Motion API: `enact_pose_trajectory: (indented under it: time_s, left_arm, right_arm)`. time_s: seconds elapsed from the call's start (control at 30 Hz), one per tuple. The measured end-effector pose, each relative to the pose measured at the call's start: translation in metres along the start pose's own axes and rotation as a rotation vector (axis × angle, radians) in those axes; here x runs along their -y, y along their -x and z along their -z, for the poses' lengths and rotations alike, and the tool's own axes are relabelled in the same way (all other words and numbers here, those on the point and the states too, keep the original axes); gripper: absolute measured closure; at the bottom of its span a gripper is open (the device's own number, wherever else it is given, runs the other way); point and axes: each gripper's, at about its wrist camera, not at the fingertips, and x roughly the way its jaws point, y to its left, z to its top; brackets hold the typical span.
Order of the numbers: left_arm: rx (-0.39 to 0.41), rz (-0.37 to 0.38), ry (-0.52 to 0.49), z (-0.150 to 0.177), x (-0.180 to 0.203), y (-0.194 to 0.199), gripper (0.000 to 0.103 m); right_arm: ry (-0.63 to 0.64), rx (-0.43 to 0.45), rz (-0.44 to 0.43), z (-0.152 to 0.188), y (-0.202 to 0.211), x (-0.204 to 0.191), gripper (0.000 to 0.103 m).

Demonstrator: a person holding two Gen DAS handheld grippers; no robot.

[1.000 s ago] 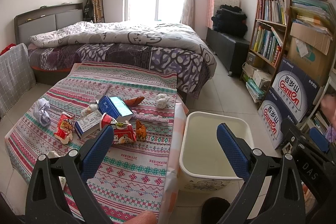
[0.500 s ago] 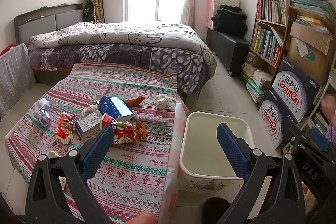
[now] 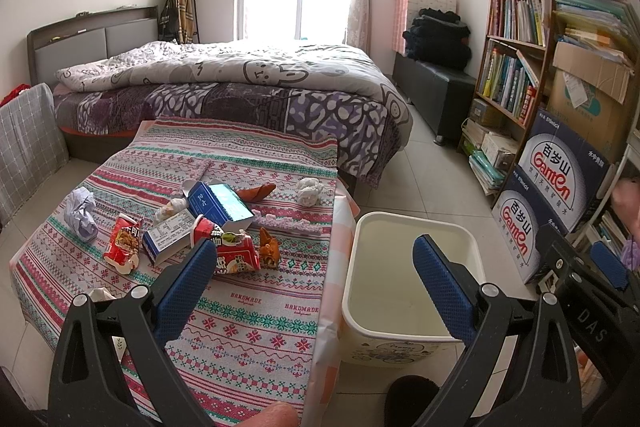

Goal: Collect trash

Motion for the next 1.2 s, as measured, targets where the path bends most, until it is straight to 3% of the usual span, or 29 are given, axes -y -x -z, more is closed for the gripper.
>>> enact_pose_trajectory:
  time_s: [0.23,0.47,0.73,0.87,1.0,1.2]
  left_arm:
    - [-0.044,-0.039,0.017,0.007,-0.016,-0.008,0.007]
    - [-0.132,-0.142,0.044,0.011,-0.051,-0.022,0.007]
    - [-0.43,-0.301,-0.02,0.014,-0.129,-0.066,0.008]
    - [-0.613,-0.296,-0.033,0.025,-0.173,-0.09,0.008]
    - [-0.734,-0.282,-0.02,0.043,-0.207,-0.105,0.008]
    - [-0.888,-0.235,0.026,0.082,-0.242,-0.125,0.008]
  right_arm:
    - [0.001,-0.07,-0.021,0.008,-0.011,-0.016,0.007]
    - [0.084,-0.185,-0.064,0.0,-0.027,-0.048,0.007]
    - [0.274,-0.323,-0.18,-0.015,-0.054,-0.115,0.007]
    - [0.381,-0.405,-0.242,-0.013,-0.071,-0.144,0.007]
    - [0.45,-0.499,-0.3,-0.006,-0.096,-0.171,0.007]
    - [0.585,-0.525,-0.392,0.015,-0.121,-0.207,0.007]
